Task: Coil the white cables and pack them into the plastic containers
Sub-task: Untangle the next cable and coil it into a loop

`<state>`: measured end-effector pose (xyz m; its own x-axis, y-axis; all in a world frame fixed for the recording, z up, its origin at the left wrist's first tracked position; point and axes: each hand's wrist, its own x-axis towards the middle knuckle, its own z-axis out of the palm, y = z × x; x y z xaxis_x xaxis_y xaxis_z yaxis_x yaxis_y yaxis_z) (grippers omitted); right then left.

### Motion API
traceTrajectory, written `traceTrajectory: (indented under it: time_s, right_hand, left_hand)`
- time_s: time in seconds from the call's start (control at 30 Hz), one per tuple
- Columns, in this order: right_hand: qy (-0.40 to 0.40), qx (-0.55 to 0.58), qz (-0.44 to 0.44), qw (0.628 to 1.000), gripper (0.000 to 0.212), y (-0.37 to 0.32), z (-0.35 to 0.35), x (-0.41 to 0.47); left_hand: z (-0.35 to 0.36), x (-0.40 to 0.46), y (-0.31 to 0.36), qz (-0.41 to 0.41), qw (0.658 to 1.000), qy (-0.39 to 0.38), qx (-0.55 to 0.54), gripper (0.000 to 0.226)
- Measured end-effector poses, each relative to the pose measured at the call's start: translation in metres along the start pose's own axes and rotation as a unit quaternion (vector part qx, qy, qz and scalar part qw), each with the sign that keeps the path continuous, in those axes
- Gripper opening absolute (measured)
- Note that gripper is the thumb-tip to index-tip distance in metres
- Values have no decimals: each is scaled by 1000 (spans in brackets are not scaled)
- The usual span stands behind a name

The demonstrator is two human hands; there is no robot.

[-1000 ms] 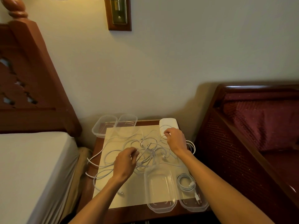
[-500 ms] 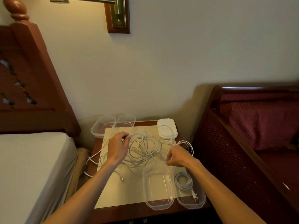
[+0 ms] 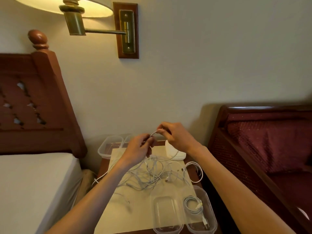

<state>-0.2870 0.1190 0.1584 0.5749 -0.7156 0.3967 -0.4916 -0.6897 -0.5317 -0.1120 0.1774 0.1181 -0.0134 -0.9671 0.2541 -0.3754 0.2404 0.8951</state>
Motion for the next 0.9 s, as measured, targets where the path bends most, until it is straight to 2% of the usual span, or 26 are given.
traceTrajectory:
  time_s: [0.2,0.3,0.37,0.43,0.5,0.53,0.57,0.6,0.63,0.67,0.73,0.8,0.9]
  right_hand:
    - [-24,128,51,990,26,12,-8,-4]
    - [-23,148,80,985,24,25,-1,-13]
    - [-10,179,106,978,23,28,0,-15]
    - [37,225,128,965,23,22,-6,-12]
    - [110,242,128,955,23,10,-18,-1]
    - [137,235,120,955,22,2,-25,5]
    - [153,222,106,957,22,-6,-33,11]
    - [153,208,87,962,22,-15,-39,15]
    - [143,197,69,968,22,-23,-43,20]
    - [127,191,54,972,22,-31,-45,23]
    - [97,183,29,978,22,-47,-44,30]
    - [91,176,6,980,22,-58,-42,34]
    - [104,183,-13,978,21,-64,-44,32]
  left_hand:
    - [-61,10,62,121,978,133,109,20]
    - [-93,10,98,184,958,215,46,23]
    - [-110,10,111,197,950,243,15,20]
    - [-117,7,108,149,966,208,46,20]
    - [-118,2,93,4,981,111,161,20]
    - [-118,-3,84,-87,963,36,253,26]
    - [-117,-10,79,-157,928,-33,337,41]
    - [-115,-16,77,-181,899,-68,393,55]
    - [-109,-21,80,-160,898,-64,405,65]
    - [-102,-25,86,-107,920,-32,376,70]
    - [-83,-28,95,24,967,42,249,68]
    - [-67,-25,103,103,977,76,170,60]
    - [-60,-17,105,121,976,123,133,30]
